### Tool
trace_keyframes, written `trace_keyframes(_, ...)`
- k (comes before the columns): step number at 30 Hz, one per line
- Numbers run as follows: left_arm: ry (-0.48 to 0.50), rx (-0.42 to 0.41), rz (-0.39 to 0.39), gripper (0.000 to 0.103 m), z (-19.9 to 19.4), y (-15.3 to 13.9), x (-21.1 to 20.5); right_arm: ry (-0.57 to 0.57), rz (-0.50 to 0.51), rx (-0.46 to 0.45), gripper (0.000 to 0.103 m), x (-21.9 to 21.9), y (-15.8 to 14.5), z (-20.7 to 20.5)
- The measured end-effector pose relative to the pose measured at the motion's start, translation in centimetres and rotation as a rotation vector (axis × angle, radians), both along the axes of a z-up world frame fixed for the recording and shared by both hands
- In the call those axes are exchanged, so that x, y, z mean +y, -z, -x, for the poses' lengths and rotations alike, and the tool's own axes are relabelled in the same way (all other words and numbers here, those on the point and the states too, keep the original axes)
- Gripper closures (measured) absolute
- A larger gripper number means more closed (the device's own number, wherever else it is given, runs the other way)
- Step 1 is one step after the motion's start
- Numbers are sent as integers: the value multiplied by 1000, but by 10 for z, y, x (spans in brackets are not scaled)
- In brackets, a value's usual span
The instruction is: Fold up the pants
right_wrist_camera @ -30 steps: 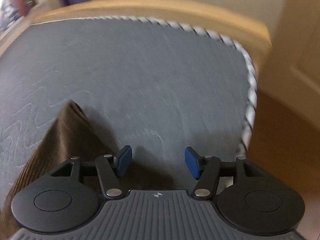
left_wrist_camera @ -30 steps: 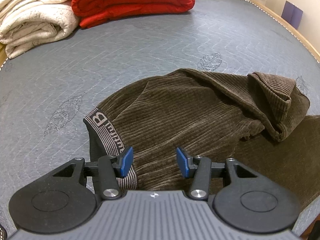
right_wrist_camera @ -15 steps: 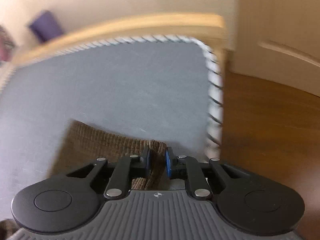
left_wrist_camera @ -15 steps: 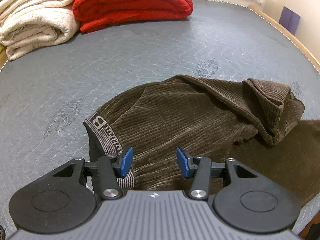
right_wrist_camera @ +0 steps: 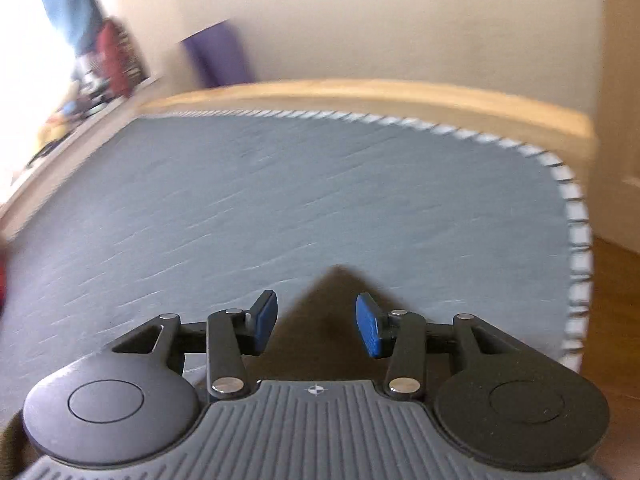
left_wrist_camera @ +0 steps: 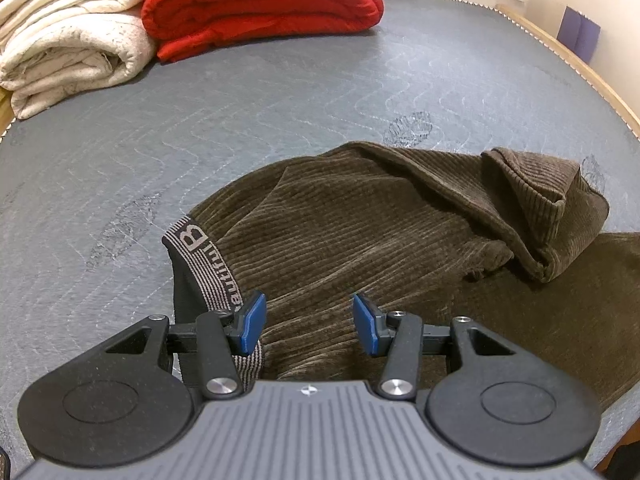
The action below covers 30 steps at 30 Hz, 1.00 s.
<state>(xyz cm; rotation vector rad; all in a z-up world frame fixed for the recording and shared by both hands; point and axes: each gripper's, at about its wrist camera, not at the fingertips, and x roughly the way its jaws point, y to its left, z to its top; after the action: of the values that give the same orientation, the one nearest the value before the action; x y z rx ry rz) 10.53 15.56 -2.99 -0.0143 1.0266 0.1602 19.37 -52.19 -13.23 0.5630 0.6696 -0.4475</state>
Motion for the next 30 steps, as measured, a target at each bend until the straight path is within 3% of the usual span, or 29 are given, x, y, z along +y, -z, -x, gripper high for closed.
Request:
trace_keyframes(5, 10, 11, -16, 49, -5, 6, -4, -31, -52, 33, 57, 4, 19, -36)
trace_keyframes(10, 3, 24, -29, 49, -11, 11, -2, 28, -73, 169, 57, -5, 51, -65)
trace_keyframes(13, 4, 29, -35, 49, -12, 14, 0, 0, -10, 196, 46, 5, 53, -79)
trace_keyframes(14, 5, 28, -32, 49, -13, 13, 0, -1, 28, 219, 49, 11, 51, -82)
trace_keyframes(15, 6, 27, -29, 49, -13, 13, 1, 19, 61, 240, 80, 13, 50, -82)
trace_keyframes(16, 5, 26, -26, 49, -13, 13, 2, 49, 71, 236, 97, 9, 49, -77)
trace_keyframes(17, 3, 26, -22, 49, -14, 13, 2, 80, 31, 181, 102, 6, 43, -69)
trace_keyframes(19, 2, 19, -10, 49, -13, 11, 3, 145, 36, 83, 102, 4, 26, -52)
trace_keyframes(22, -3, 16, 11, 49, -14, 9, 3, 159, 207, 40, 103, 15, 10, -41)
trace_keyframes(26, 7, 17, 16, 49, -12, 9, 0, 136, 74, 95, 99, 13, 28, -33)
trace_keyframes(29, -4, 36, 47, 49, -11, 13, 3, 49, 52, 28, 98, 30, 17, -30)
trace_keyframes(30, -12, 45, 61, 49, -11, 15, 6, 8, 58, 6, 91, 38, 9, -28)
